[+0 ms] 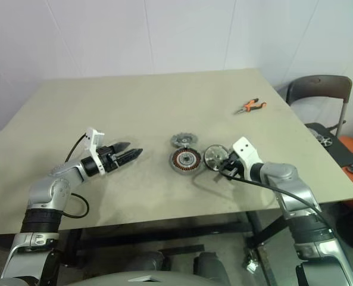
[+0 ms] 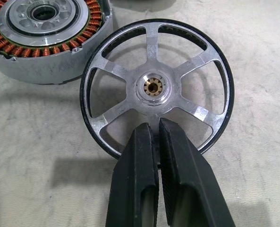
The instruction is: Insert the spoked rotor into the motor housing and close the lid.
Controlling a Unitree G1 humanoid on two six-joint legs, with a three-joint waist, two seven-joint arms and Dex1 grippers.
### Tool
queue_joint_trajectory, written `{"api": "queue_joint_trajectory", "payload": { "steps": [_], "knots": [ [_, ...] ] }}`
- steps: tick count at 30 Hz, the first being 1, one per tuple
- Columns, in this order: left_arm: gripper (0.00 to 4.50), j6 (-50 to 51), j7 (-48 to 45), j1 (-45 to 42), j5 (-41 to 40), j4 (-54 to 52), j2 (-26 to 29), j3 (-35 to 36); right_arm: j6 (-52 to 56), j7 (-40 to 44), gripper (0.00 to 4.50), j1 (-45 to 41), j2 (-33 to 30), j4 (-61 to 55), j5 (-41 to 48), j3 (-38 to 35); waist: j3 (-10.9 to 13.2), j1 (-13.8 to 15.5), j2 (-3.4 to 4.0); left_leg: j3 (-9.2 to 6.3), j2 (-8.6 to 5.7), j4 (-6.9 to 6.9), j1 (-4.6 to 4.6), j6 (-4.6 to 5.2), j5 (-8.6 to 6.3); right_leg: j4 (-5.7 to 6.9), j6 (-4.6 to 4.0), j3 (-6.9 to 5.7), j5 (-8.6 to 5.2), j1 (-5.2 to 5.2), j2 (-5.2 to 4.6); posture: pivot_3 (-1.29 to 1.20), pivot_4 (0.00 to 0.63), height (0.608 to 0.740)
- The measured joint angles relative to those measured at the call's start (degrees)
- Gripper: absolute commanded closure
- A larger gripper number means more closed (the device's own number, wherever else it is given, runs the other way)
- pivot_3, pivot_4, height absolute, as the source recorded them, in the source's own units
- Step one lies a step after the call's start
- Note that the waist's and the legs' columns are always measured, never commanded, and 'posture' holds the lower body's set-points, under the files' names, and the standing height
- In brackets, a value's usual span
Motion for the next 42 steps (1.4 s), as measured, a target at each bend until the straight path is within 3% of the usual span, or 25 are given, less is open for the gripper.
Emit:
{"api": "queue_joint_trajectory", "payload": {
  "steps": [11,17,25,34,42],
  "knots": [
    [0.00,-0.02,0.00,0.00,0.02,0.00,0.06,0.00,1.17,0.22,4.49,-0.26,0.41,0.16,0.91,-0.44,0.00,-0.02,0.00,0.00,0.00,0.10,0.00,0.00,-0.01,0.01,0.01,-0.01,0.03,0.05,0.01,0.00,0.000,0.740],
    [0.00,0.00,-0.03,0.02,0.00,-0.01,0.07,0.00,6.34,5.56,4.49,0.72,-2.94,-3.92,5.74,-1.47,0.01,-0.06,0.01,-0.01,0.00,0.12,-0.02,0.01,-0.02,0.00,0.01,-0.01,0.03,0.03,0.01,0.00,0.000,0.740],
    [0.00,-0.01,0.05,0.02,0.00,0.00,-0.02,0.01,8.68,6.22,4.49,0.51,-4.18,-5.04,7.94,-2.51,0.01,0.00,0.01,0.00,0.00,0.18,-0.03,0.00,-0.05,0.00,0.01,-0.02,0.03,0.07,0.01,0.00,0.000,0.740],
    [0.00,-0.03,0.06,-0.57,0.00,0.36,-0.86,0.00,16.05,6.65,4.49,-10.33,-0.14,-7.83,15.78,-2.73,0.01,0.03,0.01,0.00,0.03,0.17,-0.04,0.02,-0.06,-0.04,0.01,-0.05,0.05,0.05,0.00,0.00,0.000,0.740],
    [0.00,-0.04,0.17,-0.36,0.01,0.25,-1.57,0.01,15.18,9.46,4.49,-12.82,1.13,-4.73,14.41,4.83,0.00,-0.01,-0.01,0.02,0.03,0.18,-0.07,0.07,-0.08,-0.06,0.02,-0.06,0.06,0.03,0.00,0.00,0.000,0.740]
  ]
}}
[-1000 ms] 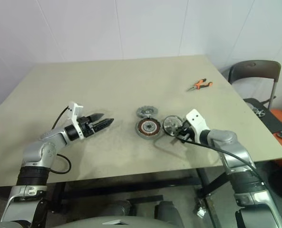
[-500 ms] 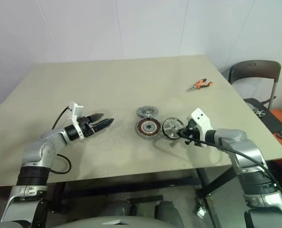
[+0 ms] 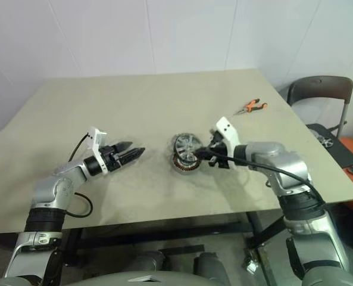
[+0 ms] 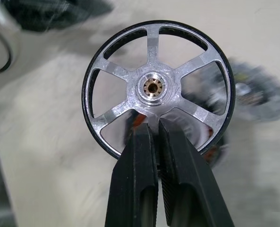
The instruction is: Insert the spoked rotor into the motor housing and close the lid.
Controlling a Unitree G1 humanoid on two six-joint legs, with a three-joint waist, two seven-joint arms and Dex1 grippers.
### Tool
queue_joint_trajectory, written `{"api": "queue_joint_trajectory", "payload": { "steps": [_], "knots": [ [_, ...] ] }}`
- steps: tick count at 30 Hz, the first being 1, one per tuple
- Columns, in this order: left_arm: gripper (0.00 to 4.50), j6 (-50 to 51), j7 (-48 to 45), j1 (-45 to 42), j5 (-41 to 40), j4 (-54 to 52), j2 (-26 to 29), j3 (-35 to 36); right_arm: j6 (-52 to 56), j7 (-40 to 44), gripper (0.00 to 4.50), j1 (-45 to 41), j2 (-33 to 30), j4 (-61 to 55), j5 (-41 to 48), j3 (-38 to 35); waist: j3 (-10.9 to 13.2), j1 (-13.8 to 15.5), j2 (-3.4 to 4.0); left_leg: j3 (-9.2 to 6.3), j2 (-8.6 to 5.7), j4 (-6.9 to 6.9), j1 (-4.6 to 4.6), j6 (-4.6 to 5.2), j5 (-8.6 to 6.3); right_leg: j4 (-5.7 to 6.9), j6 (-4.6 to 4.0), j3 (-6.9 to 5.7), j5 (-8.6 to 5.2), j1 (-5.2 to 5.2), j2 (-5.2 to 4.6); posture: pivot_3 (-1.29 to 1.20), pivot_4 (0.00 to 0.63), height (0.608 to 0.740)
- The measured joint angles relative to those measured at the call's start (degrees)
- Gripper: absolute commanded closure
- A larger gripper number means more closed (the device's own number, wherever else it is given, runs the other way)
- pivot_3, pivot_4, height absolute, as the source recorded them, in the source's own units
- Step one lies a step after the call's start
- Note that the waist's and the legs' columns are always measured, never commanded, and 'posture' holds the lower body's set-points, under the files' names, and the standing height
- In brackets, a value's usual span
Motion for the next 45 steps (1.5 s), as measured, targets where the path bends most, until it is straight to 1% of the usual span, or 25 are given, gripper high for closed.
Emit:
{"api": "queue_joint_trajectory", "payload": {
  "steps": [3,8,22,27,45],
  "knots": [
    [0.00,-0.02,0.15,0.91,-0.02,-0.63,0.08,0.12,-1.25,0.62,4.49,-0.40,-0.03,3.62,-1.53,1.34,0.00,-0.02,0.00,0.02,0.00,0.01,0.00,-0.01,-0.01,0.00,0.00,0.01,0.00,0.00,0.00,0.00,0.000,0.740],
    [0.00,0.02,0.71,2.36,-0.09,-1.10,0.07,0.16,-2.25,0.87,4.49,-2.22,0.31,6.96,-2.61,1.36,0.00,-0.06,0.01,0.02,0.00,0.00,0.00,-0.01,0.00,0.04,0.00,0.01,0.01,-0.04,0.00,0.00,0.000,0.740],
    [0.00,0.04,1.52,3.20,-0.25,-2.52,-0.05,0.17,-5.01,1.81,4.49,-2.58,1.12,7.50,-5.84,3.84,0.00,-0.04,0.01,0.03,0.00,0.00,0.00,-0.08,-0.05,0.03,0.00,0.02,0.01,-0.04,0.00,0.00,0.000,0.740],
    [0.00,-0.02,1.47,3.18,-0.25,-2.51,-0.06,0.17,-6.56,0.56,4.49,-2.63,3.06,10.77,-7.12,3.84,0.01,-0.06,0.01,0.03,0.00,0.00,0.00,-0.08,-0.04,0.04,0.00,0.02,0.01,-0.04,0.00,0.00,0.000,0.740],
    [0.00,-0.08,1.18,3.11,-0.24,-2.50,0.05,0.17,-8.39,1.64,4.49,-2.03,3.11,10.54,-8.90,4.18,0.01,-0.03,0.02,0.03,0.00,0.00,0.00,-0.10,-0.05,0.04,0.00,0.02,0.02,-0.04,0.00,0.00,0.000,0.740]
  ]
}}
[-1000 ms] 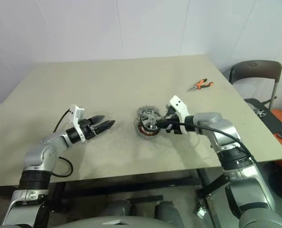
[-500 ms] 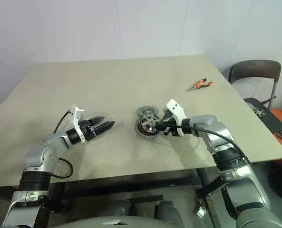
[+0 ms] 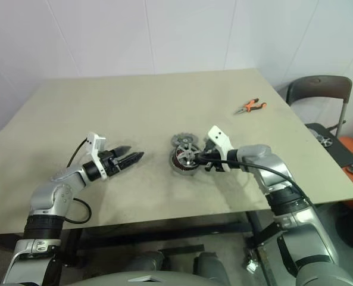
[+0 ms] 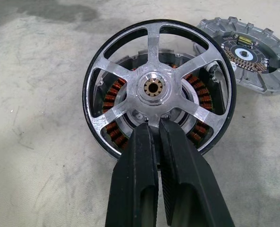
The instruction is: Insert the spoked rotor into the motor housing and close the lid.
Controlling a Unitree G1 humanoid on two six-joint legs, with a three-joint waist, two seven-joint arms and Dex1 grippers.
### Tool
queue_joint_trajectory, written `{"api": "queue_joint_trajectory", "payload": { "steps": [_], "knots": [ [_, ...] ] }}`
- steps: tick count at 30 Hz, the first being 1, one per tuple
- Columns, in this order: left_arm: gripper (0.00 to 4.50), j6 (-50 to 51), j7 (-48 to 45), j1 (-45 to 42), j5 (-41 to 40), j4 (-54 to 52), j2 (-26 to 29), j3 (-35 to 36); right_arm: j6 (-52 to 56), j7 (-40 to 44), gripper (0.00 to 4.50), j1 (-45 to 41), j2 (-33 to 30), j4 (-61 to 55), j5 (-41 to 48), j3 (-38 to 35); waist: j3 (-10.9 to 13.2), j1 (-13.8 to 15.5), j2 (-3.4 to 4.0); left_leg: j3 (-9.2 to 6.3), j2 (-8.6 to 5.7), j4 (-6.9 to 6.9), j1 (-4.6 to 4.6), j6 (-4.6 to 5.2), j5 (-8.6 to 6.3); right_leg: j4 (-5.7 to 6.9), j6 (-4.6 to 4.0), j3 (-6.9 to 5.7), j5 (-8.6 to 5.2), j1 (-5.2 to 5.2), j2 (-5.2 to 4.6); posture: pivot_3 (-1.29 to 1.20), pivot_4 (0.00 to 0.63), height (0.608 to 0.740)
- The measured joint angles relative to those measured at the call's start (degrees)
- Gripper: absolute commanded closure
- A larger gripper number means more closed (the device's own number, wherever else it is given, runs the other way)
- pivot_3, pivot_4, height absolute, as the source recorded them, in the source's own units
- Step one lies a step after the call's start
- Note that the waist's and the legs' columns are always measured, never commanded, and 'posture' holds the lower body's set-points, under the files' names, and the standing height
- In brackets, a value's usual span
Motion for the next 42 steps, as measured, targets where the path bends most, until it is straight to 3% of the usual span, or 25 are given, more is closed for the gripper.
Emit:
{"api": "queue_joint_trajectory", "payload": {
  "steps": [19,25,34,39,42],
  "knots": [
    [0.00,0.07,-0.01,-0.46,0.00,-0.02,0.04,0.01,-1.75,2.08,4.49,0.45,-0.30,0.02,-2.04,0.99,0.00,0.09,0.00,0.00,0.00,0.00,0.00,0.00,-0.01,-0.02,0.00,0.00,0.00,0.01,0.00,0.00,0.000,0.740],
    [0.00,0.06,-0.03,-0.43,0.00,-0.04,0.02,0.00,-1.94,1.77,2.73,1.19,-0.29,0.06,-2.89,1.27,0.00,0.03,0.00,0.00,0.00,0.00,0.00,-0.01,-0.01,-0.01,0.00,0.00,0.00,0.01,0.00,0.00,0.000,0.740],
    [0.00,0.07,0.04,0.33,-0.01,-0.25,-0.11,-0.01,1.88,2.90,2.73,1.08,-1.76,-2.35,-1.58,0.78,0.00,0.02,0.00,0.00,0.00,0.00,0.00,-0.01,-0.01,-0.01,0.00,0.00,0.00,0.00,0.00,0.00,0.000,0.740],
    [0.00,0.19,0.03,0.44,-0.10,-0.31,-0.09,0.03,8.48,3.82,2.73,0.34,-2.26,-7.05,5.56,-5.52,0.00,0.04,0.01,-0.01,0.00,0.00,-0.01,-0.01,-0.01,-0.01,0.00,0.00,0.00,0.01,0.00,0.00,0.000,0.740],
    [0.00,0.33,0.00,0.44,-0.16,-0.32,-0.09,0.03,11.62,3.19,3.26,-0.97,-2.15,-10.84,10.04,-10.28,0.00,-0.01,0.00,-0.01,0.00,-0.02,-0.01,-0.01,-0.02,-0.02,0.00,0.00,-0.01,0.01,0.00,0.00,0.000,0.740]
  ]
}}
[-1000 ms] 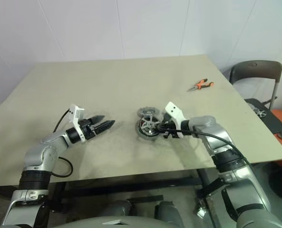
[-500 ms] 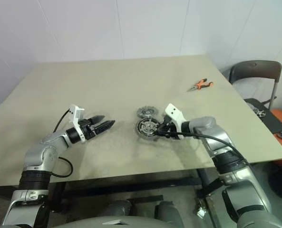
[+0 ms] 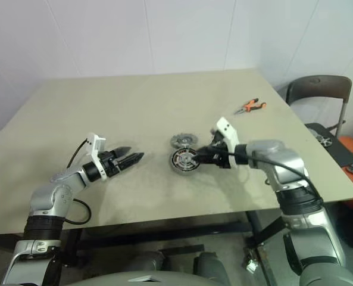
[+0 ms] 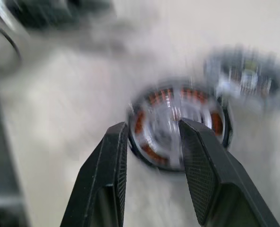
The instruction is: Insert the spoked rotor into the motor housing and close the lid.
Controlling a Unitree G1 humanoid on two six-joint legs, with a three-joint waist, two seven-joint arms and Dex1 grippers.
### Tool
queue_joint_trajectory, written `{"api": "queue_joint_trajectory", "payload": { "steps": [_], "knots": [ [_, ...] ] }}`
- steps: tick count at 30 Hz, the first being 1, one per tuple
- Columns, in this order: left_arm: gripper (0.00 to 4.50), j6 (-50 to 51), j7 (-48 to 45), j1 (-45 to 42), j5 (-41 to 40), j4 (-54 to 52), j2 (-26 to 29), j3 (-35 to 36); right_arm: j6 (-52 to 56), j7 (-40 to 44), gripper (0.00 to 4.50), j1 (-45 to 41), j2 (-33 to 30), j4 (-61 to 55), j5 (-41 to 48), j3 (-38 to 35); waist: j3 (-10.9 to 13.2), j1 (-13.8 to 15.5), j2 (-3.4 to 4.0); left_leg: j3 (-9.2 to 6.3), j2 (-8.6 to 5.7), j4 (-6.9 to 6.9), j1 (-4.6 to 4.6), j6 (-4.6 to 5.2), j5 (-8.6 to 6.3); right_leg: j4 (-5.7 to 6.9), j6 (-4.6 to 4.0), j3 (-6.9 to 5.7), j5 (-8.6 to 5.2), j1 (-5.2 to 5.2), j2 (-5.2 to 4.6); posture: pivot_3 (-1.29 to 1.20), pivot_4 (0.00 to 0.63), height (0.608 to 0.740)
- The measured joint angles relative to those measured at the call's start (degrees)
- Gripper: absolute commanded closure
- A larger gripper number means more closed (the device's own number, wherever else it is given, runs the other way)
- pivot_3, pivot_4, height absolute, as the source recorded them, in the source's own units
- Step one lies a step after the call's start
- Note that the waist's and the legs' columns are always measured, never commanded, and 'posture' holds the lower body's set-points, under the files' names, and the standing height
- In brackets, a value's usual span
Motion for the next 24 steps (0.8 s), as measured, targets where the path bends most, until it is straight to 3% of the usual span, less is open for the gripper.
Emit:
{"api": "queue_joint_trajectory", "payload": {
  "steps": [4,9,14,24],
  "knots": [
    [0.00,0.10,-0.04,-0.02,-0.01,0.00,-0.01,-0.01,1.52,-1.73,4.48,1.76,1.12,-2.93,2.31,-0.62,0.00,0.04,0.00,0.00,0.00,-0.01,-0.01,0.00,0.00,0.00,0.00,0.00,0.00,-0.01,0.00,0.00,0.000,0.740],
    [0.00,0.13,-0.13,-0.26,0.00,0.01,0.01,-0.02,0.21,-5.94,4.48,3.27,2.28,-3.42,-0.01,2.66,0.00,-0.03,0.01,0.01,0.00,0.01,-0.01,0.00,0.00,0.01,-0.01,0.01,-0.01,-0.01,-0.01,0.00,0.000,0.740],
    [0.00,0.21,-0.21,-0.63,0.01,0.01,0.03,-0.10,-4.76,-11.47,4.48,2.79,7.29,0.10,-4.26,4.65,0.00,-0.02,0.01,0.01,0.00,-0.02,-0.01,0.00,0.01,0.01,-0.01,0.01,0.00,-0.09,0.00,0.00,0.000,0.740],
    [0.00,0.40,-0.14,-0.90,0.00,-0.02,0.16,-0.07,-15.17,-13.49,4.48,4.36,9.87,9.30,-12.05,11.45,-0.03,-0.03,0.02,0.02,0.00,0.00,0.07,-0.01,0.02,0.03,-0.01,0.01,0.01,-0.13,0.01,0.00,0.000,0.740]
  ]
}}
